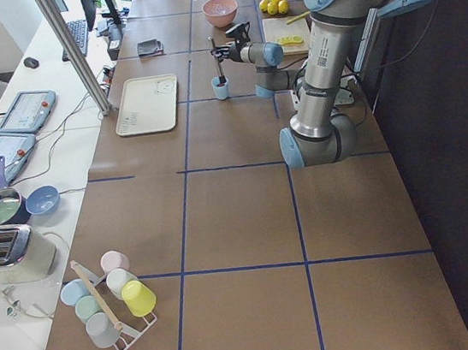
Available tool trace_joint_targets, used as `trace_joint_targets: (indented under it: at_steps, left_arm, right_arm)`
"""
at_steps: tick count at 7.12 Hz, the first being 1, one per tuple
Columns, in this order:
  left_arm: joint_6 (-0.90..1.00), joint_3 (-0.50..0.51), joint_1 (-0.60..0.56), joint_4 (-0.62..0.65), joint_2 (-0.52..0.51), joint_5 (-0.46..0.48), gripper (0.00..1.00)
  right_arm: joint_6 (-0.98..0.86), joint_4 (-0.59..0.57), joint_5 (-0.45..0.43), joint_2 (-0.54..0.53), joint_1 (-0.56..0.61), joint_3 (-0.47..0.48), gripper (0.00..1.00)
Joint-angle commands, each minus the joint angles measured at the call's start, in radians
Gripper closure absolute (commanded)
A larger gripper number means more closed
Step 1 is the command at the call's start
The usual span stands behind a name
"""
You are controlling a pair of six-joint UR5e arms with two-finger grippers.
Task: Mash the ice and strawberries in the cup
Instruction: 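Press the muddler down onto the ice and strawberry in the cup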
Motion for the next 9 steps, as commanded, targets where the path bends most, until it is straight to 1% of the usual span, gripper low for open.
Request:
trace_joint_targets:
  at_steps: [1,9]
  left_arm:
    - [0.001,0.023,0.001,0.001,-0.002,0.007,1.00]
    - [0.002,0.023,0.009,0.002,0.010,0.007,1.00]
  right_arm:
    - [0.000,0.000,0.000,-0.001,0.000,0.001,0.00]
    - [0.002,0.002,-0.006,-0.004,-0.002,-0.002,0.00]
